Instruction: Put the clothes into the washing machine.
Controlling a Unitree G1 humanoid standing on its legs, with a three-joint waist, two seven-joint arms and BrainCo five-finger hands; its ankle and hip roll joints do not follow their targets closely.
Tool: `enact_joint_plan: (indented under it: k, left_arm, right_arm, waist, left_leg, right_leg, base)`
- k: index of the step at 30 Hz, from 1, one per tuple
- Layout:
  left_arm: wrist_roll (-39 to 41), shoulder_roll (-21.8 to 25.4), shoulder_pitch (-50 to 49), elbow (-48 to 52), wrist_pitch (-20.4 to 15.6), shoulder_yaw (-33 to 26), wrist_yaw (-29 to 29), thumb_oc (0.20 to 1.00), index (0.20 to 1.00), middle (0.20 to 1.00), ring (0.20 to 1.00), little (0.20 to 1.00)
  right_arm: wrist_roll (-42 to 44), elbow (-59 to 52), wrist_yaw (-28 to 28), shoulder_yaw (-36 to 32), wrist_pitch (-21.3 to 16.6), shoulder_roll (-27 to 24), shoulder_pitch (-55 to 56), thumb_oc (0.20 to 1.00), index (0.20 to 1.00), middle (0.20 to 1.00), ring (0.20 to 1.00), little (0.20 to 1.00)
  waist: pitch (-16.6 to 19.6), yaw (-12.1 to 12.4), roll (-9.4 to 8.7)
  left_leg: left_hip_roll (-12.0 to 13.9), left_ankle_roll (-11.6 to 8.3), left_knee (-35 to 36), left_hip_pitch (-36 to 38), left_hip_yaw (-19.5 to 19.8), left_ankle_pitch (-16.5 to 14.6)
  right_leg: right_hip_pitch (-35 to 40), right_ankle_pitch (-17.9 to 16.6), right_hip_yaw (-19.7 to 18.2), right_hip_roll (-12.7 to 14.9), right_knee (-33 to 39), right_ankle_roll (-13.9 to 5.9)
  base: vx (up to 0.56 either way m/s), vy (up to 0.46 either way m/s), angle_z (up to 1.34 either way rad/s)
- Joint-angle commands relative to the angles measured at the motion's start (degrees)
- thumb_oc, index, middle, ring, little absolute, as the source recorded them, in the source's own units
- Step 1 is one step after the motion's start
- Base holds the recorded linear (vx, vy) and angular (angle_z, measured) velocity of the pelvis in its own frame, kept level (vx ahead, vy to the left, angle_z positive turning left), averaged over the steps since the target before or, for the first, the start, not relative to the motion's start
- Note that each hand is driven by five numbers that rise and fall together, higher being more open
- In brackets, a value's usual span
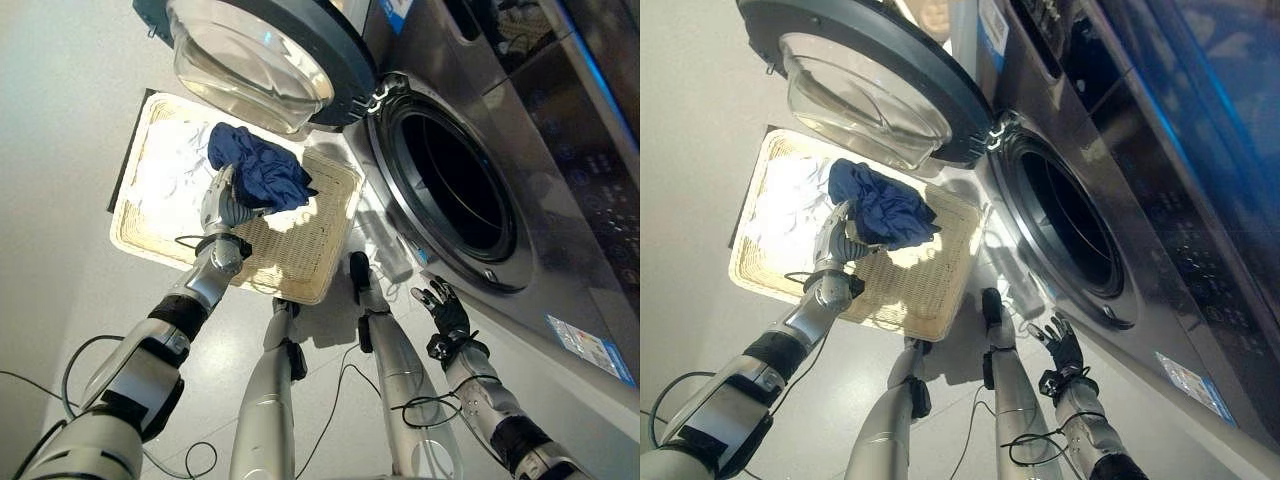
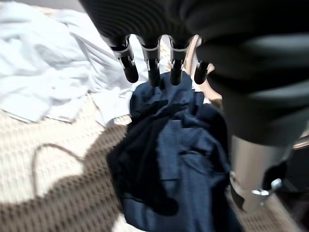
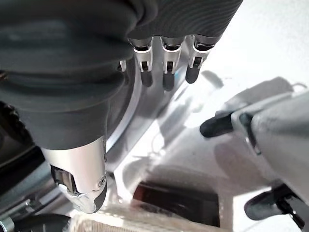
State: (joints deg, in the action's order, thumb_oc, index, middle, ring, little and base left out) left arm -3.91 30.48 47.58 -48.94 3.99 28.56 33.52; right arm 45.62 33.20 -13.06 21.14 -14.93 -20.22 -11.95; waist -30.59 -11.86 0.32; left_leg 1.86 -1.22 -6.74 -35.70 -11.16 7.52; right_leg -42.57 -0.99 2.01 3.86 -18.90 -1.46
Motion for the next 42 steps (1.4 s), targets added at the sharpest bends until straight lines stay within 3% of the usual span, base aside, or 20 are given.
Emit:
enact_joint_plan:
  k: [1, 5, 7, 10, 12, 15, 23, 27, 29, 31, 34, 38, 42]
  left_arm:
    - [-4.77, 3.16, 4.26, -2.92, 2.73, 0.6, 5.14, 1.0, 1.0, 1.0, 1.0, 1.0]
    - [-6.68, 3.4, 7.75, -7.23, 4.77, 1.68, 6.2, 1.0, 1.0, 1.0, 1.0, 1.0]
    - [-8.05, 3.5, 9.67, -10.68, 9.01, 2.55, 8.58, 1.0, 1.0, 1.0, 1.0, 1.0]
    - [-9.91, 3.4, 11.31, -13.7, 10.7, 3.37, 9.77, 1.0, 1.0, 1.0, 1.0, 1.0]
    - [-14.82, 3.71, 13.82, -17.93, 15.4, 5.49, 11.73, 1.0, 1.0, 1.0, 1.0, 1.0]
    - [-15.4, 4.13, 16.53, -21.71, 16.92, 7.87, 12.92, 1.0, 1.0, 1.0, 1.0, 1.0]
    - [-13.69, 3.17, 21.82, -26.67, 18.39, 11.17, 7.94, 1.0, 1.0, 1.0, 1.0, 1.0]
    - [-12.38, 2.06, 22.4, -26.05, 20.15, 13.24, -4.79, 1.0, 1.0, 1.0, 1.0, 1.0]
    - [-4.62, 1.92, 21.92, -25.56, 18.37, 12.51, -6.58, 0.222, 0.222, 0.222, 0.222, 0.222]
    - [-0.65, 1.92, 21.85, -25.39, 17.06, 11.94, -6.84, 0.2, 0.2, 0.2, 0.2, 0.2]
    - [7.63, 2.44, 20.54, -23.28, 10.66, 8.1, -6.16, 0.2, 0.2, 0.2, 0.2, 0.2]
    - [10.45, 2.82, 18.5, -19.75, 3.38, 4.41, -4.27, 0.2, 0.2, 0.2, 0.2, 0.2]
    - [9.32, 3.1, 15.97, -14.41, -0.36, 2.23, -1.44, 0.2, 0.2, 0.2, 0.2, 0.2]
  right_arm:
    - [-0.62, -2.22, 0.08, 0.81, -1.2, -0.54, 3.31, 1.0, 1.0, 1.0, 1.0, 1.0]
    - [0.57, -2.07, 0.67, 2.07, -1.65, -0.75, 3.18, 1.0, 1.0, 1.0, 1.0, 1.0]
    - [1.01, -2.39, 1.41, 2.86, -1.44, -0.8, 2.97, 1.0, 1.0, 1.0, 1.0, 1.0]
    - [1.08, -2.7, 1.88, 3.7, -1.66, -0.89, 2.75, 1.0, 1.0, 1.0, 1.0, 1.0]
    - [1.71, -3.54, 2.35, 4.84, -1.92, -1.34, 2.42, 1.0, 1.0, 1.0, 1.0, 1.0]
    - [2.41, -2.8, 3.24, 5.37, -2.41, -1.53, 1.47, 1.0, 1.0, 1.0, 1.0, 1.0]
    - [4.43, -2.63, 3.38, 7.2, -3.26, -1.11, -0.84, 1.0, 1.0, 1.0, 1.0, 1.0]
    - [4.44, -5.4, 1.59, 7.67, -1.97, -0.86, -1.95, 1.0, 1.0, 1.0, 1.0, 1.0]
    - [3.93, -6.4, 1.2, 7.69, -1.59, -0.65, -2.01, 1.0, 1.0, 1.0, 1.0, 1.0]
    - [3.93, -7.2, 0.89, 7.78, -1.39, -0.67, -1.89, 1.0, 1.0, 1.0, 1.0, 1.0]
    - [3.17, -9.16, 0.38, 7.48, -0.75, -0.88, -1.04, 1.0, 1.0, 1.0, 1.0, 1.0]
    - [2.52, -10.61, 0.97, 6.89, -1.58, -0.97, 0.46, 1.0, 1.0, 1.0, 1.0, 1.0]
    - [1.79, -12.28, 1.02, 6.16, -3.29, -0.93, 1.64, 1.0, 1.0, 1.0, 1.0, 1.0]
  waist:
    - [0.8, -0.83, -3.71]
    - [0.8, -2.1, -4.83]
    - [0.8, -3.0, -5.6]
    - [0.8, -3.69, -6.27]
    - [0.8, -4.82, -7.24]
    - [0.8, -5.7, -8.19]
    - [0.8, -7.02, -10.34]
    - [0.8, -7.31, -11.05]
    - [0.8, -7.29, -11.09]
    - [0.8, -7.22, -11.02]
    - [0.8, -6.53, -10.56]
    - [0.8, -5.44, -10.08]
    - [0.8, -3.98, -9.48]
  left_leg:
    - [-2.62, -1.15, -12.54, -3.08, -4.38, -9.77]
    - [-2.19, -1.11, -14.57, -4.35, -5.06, -11.07]
    - [-1.97, -1.06, -15.95, -5.31, -5.4, -11.83]
    - [-1.7, -1.15, -16.85, -6.16, -5.76, -12.18]
    - [-0.84, -1.6, -18.62, -7.72, -6.46, -12.84]
    - [0.17, -2.01, -20.2, -9.21, -6.81, -13.58]
    - [0.66, -1.97, -21.68, -12.67, -6.05, -14.82]
    - [0.01, -1.88, -21.85, -14.82, -4.88, -14.91]
    - [-0.2, -1.81, -21.33, -15.02, -4.58, -14.65]
    - [-0.32, -1.81, -21.09, -15.15, -4.43, -14.44]
    - [-0.67, -1.9, -19.78, -14.9, -3.72, -13.6]
    - [-1.05, -1.95, -18.0, -14.05, -2.68, -12.74]
    - [-1.63, -1.96, -15.69, -12.88, -1.43, -11.52]
  right_leg:
    - [-0.21, -5.02, -0.52, -2.3, 6.2, -3.39]
    - [-1.52, -5.42, -1.48, -2.73, 6.29, -3.26]
    - [-2.65, -5.58, -2.0, -3.06, 6.04, -3.2]
    - [-3.56, -5.74, -2.27, -3.24, 5.98, -3.15]
    - [-5.32, -5.97, -2.37, -3.27, 5.7, -3.07]
    - [-6.92, -6.32, -2.15, -3.0, 5.84, -2.98]
    - [-10.39, -7.05, -2.76, -4.08, 6.39, -2.76]
    - [-12.4, -7.68, -3.08, -4.76, 6.56, -2.62]
    - [-12.7, -7.6, -3.14, -5.0, 6.52, -2.56]
    - [-12.82, -7.51, -3.22, -5.18, 6.47, -2.45]
    - [-12.54, -7.16, -3.02, -5.54, 6.51, -2.26]
    - [-11.65, -6.68, -2.66, -5.82, 6.68, -2.11]
    - [-10.39, -6.42, -2.17, -6.11, 7.02, -2.06]
  base:
    - [0.04, 0.022, 0.0]
    - [0.03, 0.003, -0.11]
    - [0.03, 0.007, -0.07]
    - [0.03, -0.011, -0.16]
    - [0.04, -0.023, -0.14]
    - [0.02, -0.017, -0.04]
    - [0.02, -0.007, -0.06]
    - [0.01, -0.004, 0.0]
    - [0.0, 0.0, 0.0]
    - [0.0, -0.004, 0.02]
    - [0.0, 0.0, 0.0]
    - [0.0, -0.029, 0.02]
    - [-0.02, -0.055, 0.15]
